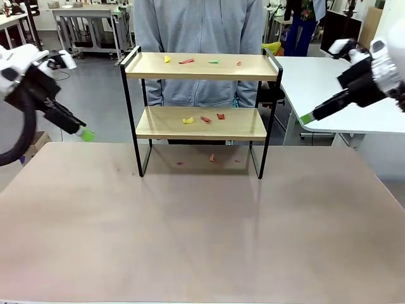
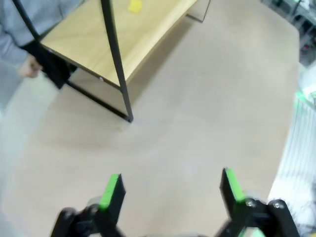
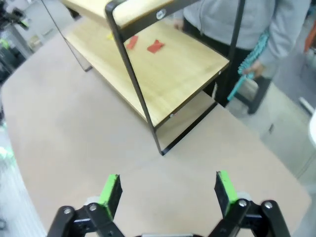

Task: Clean the shelf.
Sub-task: Pick up the Duster handed by the human.

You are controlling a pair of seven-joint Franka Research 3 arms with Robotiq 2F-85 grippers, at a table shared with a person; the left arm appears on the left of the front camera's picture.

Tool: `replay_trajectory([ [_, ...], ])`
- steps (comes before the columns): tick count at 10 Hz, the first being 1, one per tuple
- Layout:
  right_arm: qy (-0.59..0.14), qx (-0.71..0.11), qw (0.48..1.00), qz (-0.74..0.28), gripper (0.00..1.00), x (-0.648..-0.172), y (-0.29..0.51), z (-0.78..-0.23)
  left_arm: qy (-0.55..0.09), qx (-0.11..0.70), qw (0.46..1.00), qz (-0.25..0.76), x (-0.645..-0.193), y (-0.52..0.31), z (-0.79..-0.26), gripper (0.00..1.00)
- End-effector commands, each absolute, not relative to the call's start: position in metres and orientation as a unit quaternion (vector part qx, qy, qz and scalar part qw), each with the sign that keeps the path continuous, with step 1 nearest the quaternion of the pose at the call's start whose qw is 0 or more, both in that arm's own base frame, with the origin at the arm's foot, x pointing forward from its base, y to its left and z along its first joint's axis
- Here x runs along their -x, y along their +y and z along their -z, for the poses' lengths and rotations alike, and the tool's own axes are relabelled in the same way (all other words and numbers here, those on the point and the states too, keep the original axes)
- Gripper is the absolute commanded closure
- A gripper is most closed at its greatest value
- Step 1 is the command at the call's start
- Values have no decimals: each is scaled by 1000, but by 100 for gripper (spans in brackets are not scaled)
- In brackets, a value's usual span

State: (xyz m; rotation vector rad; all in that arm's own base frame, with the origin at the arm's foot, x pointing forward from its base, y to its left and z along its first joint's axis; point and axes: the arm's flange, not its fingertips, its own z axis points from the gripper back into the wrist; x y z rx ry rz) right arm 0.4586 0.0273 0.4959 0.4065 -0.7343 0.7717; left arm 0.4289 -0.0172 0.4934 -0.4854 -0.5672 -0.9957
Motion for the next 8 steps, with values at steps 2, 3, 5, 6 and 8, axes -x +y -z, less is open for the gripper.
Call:
replay_trajectory([
  [2,-391,-268,749,-462,0,-518,-29,-455,-341,260,703,568,-466,18,-469,0],
  [3,-417,-287,699,-506,0,-530,-46,-439,-379,256,666,589,-473,30,-460,0],
  [5,-452,-286,685,-494,0,-545,-75,-412,-408,259,642,596,-490,48,-440,0],
  [6,-448,-317,691,-471,0,-544,-79,-410,-400,277,668,564,-491,50,-440,0],
  [8,-449,-266,695,-495,0,-503,-64,-441,-398,242,662,587,-471,45,-450,0],
])
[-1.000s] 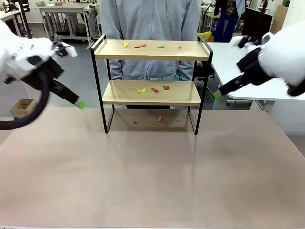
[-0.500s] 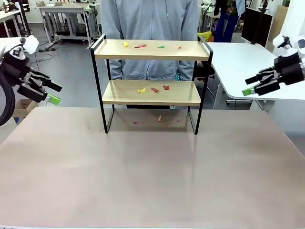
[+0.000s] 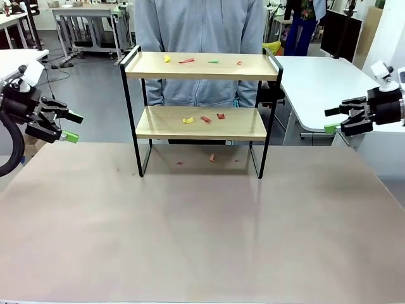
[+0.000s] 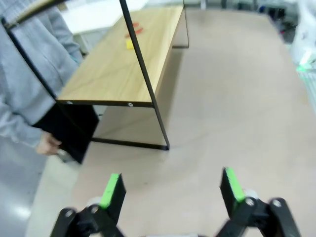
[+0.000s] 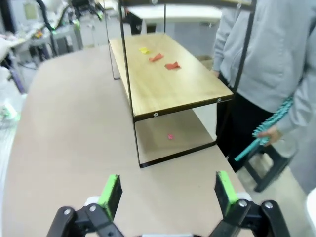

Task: Clean the shelf.
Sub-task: Pick up the Duster handed by the human.

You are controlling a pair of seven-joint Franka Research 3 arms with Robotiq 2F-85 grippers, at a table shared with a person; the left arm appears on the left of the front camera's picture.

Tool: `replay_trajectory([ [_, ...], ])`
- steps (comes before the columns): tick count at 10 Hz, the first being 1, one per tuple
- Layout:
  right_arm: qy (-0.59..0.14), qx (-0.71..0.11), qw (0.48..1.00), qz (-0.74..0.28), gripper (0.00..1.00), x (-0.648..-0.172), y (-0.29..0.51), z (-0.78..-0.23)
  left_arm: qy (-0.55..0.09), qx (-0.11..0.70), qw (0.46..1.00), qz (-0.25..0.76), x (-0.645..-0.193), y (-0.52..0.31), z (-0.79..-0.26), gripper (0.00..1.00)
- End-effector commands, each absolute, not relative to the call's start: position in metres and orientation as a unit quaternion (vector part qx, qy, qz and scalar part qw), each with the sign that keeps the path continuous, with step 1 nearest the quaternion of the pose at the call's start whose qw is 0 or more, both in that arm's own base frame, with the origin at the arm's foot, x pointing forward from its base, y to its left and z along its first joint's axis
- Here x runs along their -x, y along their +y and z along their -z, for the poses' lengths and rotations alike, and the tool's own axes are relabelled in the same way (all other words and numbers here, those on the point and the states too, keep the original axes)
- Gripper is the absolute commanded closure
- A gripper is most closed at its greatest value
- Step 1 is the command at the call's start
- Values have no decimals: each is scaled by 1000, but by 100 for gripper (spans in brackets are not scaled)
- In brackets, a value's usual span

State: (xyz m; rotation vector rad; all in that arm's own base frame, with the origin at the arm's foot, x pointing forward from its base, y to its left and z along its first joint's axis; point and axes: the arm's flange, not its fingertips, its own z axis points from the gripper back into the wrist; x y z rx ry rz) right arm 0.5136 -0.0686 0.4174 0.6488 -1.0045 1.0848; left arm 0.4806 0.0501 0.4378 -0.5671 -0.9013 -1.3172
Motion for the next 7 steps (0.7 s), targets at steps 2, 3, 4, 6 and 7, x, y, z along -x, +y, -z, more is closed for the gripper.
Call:
replay_trajectory([
  [2,-449,-266,695,-495,0,-503,-64,-441,-398,242,662,587,-471,45,-450,0],
  [3,-449,-266,695,-495,0,-503,-64,-441,-398,242,662,587,-471,45,-450,0],
  [4,-451,-274,688,-497,0,-511,-66,-434,-401,241,659,589,-478,46,-449,0],
  [6,-490,-321,659,-473,0,-545,-110,-427,-451,317,627,550,-514,83,-431,0],
  [7,-508,-349,637,-463,0,-561,-128,-424,-489,334,597,541,-529,98,-425,0],
])
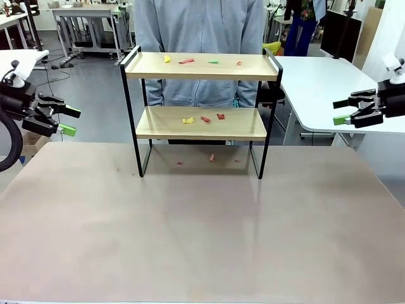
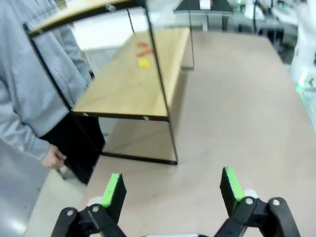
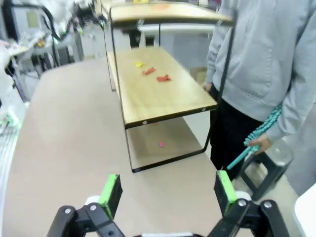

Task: Clean the shelf.
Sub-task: Pick up the Duster handed by the human.

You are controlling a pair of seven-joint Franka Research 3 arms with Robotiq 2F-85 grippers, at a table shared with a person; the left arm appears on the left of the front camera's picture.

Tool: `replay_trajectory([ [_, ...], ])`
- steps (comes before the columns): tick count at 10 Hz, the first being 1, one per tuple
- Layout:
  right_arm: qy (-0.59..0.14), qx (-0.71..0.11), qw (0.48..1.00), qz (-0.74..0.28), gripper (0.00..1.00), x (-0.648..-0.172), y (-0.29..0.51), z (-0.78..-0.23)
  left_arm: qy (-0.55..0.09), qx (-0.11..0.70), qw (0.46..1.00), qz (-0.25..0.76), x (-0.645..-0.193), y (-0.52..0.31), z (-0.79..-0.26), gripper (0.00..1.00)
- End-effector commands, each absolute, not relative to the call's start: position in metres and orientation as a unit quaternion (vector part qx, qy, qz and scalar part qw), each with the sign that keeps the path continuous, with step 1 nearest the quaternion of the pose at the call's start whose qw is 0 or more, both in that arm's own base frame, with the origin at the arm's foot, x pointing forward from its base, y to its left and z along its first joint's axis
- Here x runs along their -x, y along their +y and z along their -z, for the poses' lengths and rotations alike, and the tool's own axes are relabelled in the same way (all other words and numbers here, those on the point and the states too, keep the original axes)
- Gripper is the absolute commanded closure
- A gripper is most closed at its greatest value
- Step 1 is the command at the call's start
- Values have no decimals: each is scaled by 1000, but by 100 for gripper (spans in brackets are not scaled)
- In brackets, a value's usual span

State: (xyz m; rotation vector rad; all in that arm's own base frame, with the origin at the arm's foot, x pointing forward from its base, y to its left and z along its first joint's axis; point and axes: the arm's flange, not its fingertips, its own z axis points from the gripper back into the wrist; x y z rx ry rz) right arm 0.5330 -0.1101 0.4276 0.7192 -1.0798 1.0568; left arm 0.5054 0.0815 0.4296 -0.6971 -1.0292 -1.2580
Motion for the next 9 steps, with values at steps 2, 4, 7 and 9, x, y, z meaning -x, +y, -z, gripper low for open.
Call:
replay_trajectory([
  [2,-542,-382,607,-439,0,-593,-164,-410,-539,351,556,526,-555,130,-401,0],
  [4,-549,-433,577,-421,0,-620,-186,-383,-588,379,515,496,-581,151,-370,0],
  [7,-568,-430,559,-424,0,-629,-200,-359,-610,378,501,484,-596,159,-348,0],
  [9,-571,-412,574,-418,0,-633,-206,-338,-602,395,510,471,-596,160,-328,0],
])
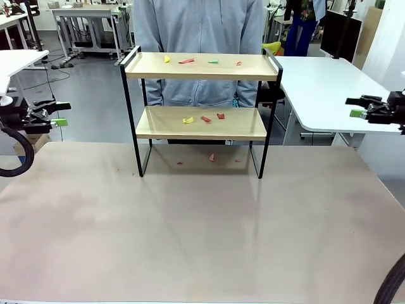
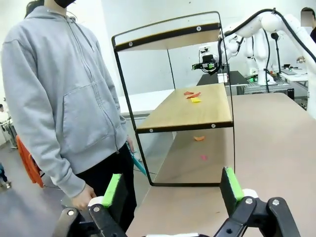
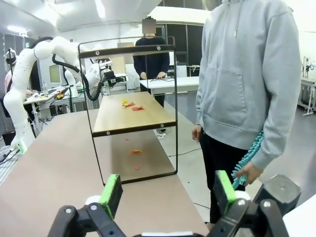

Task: Clean the shelf.
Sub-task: Pick up the Duster handed by the human.

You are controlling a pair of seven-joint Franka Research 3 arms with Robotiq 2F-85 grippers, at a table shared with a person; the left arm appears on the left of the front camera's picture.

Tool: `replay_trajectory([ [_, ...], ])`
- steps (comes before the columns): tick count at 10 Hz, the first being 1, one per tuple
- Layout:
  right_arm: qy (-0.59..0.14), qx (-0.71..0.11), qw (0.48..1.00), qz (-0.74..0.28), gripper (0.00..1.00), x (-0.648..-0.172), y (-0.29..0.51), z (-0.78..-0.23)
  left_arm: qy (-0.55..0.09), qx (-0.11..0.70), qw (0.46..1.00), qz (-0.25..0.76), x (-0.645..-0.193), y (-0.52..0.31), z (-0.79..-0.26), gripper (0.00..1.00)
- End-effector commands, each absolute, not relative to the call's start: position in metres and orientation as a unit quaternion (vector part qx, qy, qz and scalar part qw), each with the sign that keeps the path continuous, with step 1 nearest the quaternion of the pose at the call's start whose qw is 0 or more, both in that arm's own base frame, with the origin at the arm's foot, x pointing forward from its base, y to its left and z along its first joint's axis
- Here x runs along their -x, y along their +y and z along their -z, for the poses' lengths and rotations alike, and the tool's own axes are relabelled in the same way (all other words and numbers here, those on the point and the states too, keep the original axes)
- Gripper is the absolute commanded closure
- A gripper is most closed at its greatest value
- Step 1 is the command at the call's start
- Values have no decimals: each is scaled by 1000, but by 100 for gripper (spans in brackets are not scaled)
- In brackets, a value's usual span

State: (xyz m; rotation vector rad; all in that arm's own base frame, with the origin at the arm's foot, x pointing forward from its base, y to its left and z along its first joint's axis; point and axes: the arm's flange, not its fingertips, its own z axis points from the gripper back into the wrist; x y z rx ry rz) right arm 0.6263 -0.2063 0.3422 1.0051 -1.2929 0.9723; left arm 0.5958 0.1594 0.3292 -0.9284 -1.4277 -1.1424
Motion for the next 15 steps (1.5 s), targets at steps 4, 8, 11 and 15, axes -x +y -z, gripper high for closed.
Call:
replay_trajectory([
  [4,-560,-406,584,-424,0,-632,-206,-322,-582,445,502,459,-600,161,-318,0],
  [8,-560,-401,581,-433,0,-627,-202,-344,-573,485,486,447,-596,167,-334,0],
  [11,-566,-391,581,-435,0,-623,-202,-358,-569,491,483,449,-591,169,-343,0],
  [15,-564,-403,576,-432,0,-630,-208,-357,-576,480,486,448,-591,167,-337,0],
])
